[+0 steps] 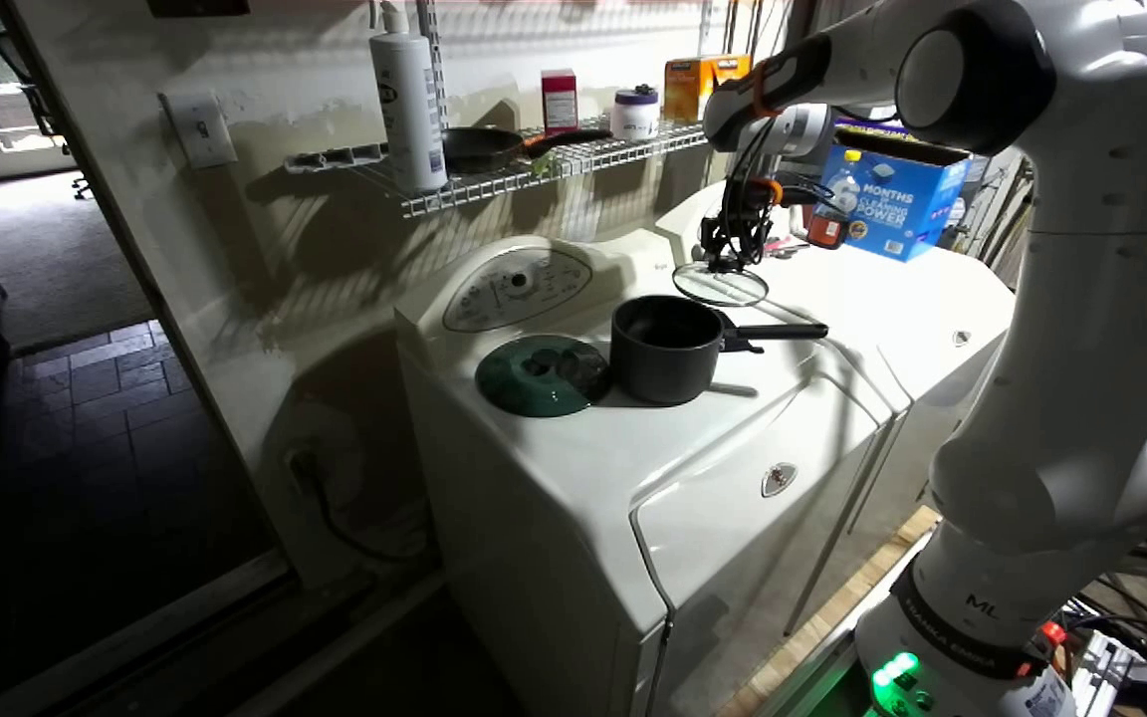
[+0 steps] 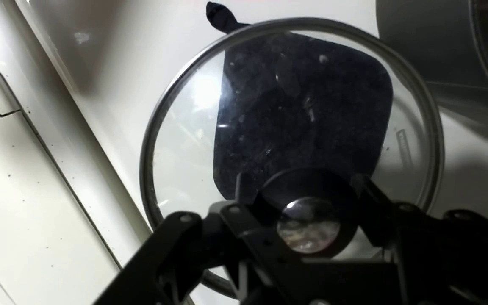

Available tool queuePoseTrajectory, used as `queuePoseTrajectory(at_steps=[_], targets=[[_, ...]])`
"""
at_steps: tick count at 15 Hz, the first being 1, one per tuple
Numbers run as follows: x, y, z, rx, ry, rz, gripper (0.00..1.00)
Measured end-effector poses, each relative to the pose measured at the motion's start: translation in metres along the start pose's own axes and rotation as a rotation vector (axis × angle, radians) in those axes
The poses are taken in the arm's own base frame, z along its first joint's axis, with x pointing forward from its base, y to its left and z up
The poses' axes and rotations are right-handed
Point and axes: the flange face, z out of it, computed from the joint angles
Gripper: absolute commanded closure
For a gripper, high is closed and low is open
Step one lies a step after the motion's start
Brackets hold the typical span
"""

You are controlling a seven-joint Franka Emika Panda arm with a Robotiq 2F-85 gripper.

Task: Pick up the clear oven pot lid and put it on the black oven mat

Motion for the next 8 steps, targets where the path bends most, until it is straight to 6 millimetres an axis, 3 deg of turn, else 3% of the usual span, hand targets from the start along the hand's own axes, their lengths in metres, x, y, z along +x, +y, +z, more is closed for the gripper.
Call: queuePoseTrajectory(at_steps=[8], targets=[[0.007, -0.003, 0.032, -0.007, -0.012, -0.006, 0.66]])
